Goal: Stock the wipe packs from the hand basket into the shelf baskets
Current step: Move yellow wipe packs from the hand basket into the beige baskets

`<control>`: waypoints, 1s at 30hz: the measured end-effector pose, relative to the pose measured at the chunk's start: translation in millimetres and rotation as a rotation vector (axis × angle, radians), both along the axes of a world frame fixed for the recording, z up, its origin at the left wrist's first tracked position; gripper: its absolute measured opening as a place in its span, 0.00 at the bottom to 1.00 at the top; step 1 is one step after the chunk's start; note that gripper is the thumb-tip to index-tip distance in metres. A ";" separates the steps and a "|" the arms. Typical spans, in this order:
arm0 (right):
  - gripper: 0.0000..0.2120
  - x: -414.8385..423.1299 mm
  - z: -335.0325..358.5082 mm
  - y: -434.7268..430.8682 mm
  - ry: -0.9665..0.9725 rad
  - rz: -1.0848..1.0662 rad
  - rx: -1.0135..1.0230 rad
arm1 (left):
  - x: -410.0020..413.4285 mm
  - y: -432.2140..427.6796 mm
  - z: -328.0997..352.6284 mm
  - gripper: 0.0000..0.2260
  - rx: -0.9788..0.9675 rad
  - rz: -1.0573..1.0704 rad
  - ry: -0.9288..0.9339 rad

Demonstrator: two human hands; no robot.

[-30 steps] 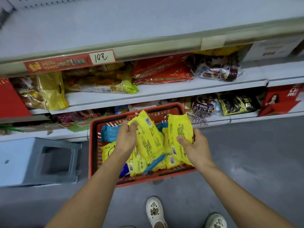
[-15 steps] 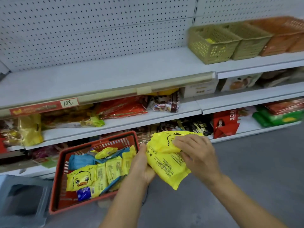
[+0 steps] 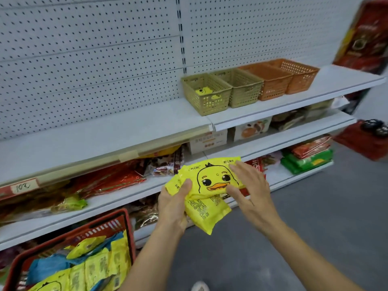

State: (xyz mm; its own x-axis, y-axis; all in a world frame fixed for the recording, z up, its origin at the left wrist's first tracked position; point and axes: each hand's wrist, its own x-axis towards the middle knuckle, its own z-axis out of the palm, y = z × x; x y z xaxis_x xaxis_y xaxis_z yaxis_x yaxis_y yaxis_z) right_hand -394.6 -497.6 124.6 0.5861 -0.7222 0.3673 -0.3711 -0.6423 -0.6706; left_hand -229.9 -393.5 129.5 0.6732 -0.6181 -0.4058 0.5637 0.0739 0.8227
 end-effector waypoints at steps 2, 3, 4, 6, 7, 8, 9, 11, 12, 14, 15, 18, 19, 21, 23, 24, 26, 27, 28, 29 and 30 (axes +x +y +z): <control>0.37 8.0 5.3 -21.3 -0.166 -0.105 0.375 | 4.5 -21.4 3.5 0.17 -0.015 -0.006 -0.040; 0.40 14.5 9.8 -35.0 -0.223 -0.145 0.531 | 7.0 -32.5 5.3 0.17 -0.024 -0.008 -0.056; 0.39 21.4 14.2 -50.0 -0.256 -0.179 0.644 | 10.2 -43.9 7.3 0.17 -0.032 -0.011 -0.064; 0.26 34.6 24.5 -80.0 -0.338 -0.224 0.783 | 18.4 -67.3 12.3 0.16 -0.057 -0.029 -0.066; 0.18 41.0 29.9 -94.7 -0.386 -0.243 0.838 | 24.1 -79.9 14.4 0.16 -0.068 -0.038 -0.066; 0.13 48.1 34.8 -110.4 -0.423 -0.254 0.877 | 30.8 -93.2 17.1 0.15 -0.077 -0.046 -0.066; 0.10 54.5 39.6 -123.0 -0.452 -0.258 0.913 | 37.5 -105.0 19.3 0.14 -0.081 -0.051 -0.061; 0.07 71.6 46.2 -154.9 -0.482 -0.254 0.978 | 55.2 -134.5 23.6 0.13 -0.081 -0.059 -0.050; 0.07 80.8 48.8 -170.0 -0.491 -0.252 1.005 | 63.9 -148.5 27.0 0.12 -0.079 -0.065 -0.046; 0.07 102.0 54.8 -205.4 -0.500 -0.240 1.058 | 85.1 -182.8 35.1 0.11 -0.074 -0.078 -0.042; 0.08 112.8 58.5 -221.1 -0.518 -0.227 1.092 | 96.7 -199.9 39.2 0.11 -0.064 -0.077 -0.042; 0.09 147.2 68.5 -264.4 -0.573 -0.154 1.162 | 130.5 -246.0 54.9 0.11 -0.036 -0.045 -0.053; 0.10 158.0 72.7 -277.5 -0.581 -0.113 1.180 | 141.6 -260.4 60.6 0.10 -0.039 -0.034 -0.060; 0.10 177.9 80.5 -301.6 -0.556 -0.031 1.200 | 161.3 -287.0 70.6 0.09 -0.056 0.005 -0.089; 0.09 193.9 86.5 -320.8 -0.514 0.010 1.186 | 174.6 -306.8 75.6 0.09 -0.071 0.038 -0.133; 0.08 201.2 88.2 -330.7 -0.513 0.011 1.176 | 179.7 -314.9 76.5 0.09 -0.073 0.044 -0.147; 0.10 213.3 92.2 -352.1 -0.542 -0.016 1.143 | 190.6 -327.8 75.7 0.09 -0.073 0.072 -0.143; 0.11 218.3 94.5 -364.6 -0.569 -0.040 1.126 | 197.5 -333.3 75.2 0.09 -0.073 0.100 -0.130; 0.11 223.5 96.7 -378.2 -0.603 -0.074 1.108 | 205.0 -337.8 75.1 0.10 -0.074 0.132 -0.111; 0.10 229.2 98.6 -392.9 -0.638 -0.113 1.083 | 212.8 -341.5 75.2 0.11 -0.079 0.164 -0.087; 0.09 235.5 100.7 -407.5 -0.659 -0.145 1.050 | 220.5 -344.5 74.9 0.12 -0.085 0.192 -0.059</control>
State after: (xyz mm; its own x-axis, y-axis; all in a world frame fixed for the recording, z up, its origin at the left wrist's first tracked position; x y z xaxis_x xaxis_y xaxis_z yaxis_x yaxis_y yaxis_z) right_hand -159.2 -905.1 225.3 0.4007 -0.8862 -0.2324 0.2075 0.3348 -0.9191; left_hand -9.4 -738.0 204.4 0.8031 -0.5064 -0.3139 0.4837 0.2464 0.8399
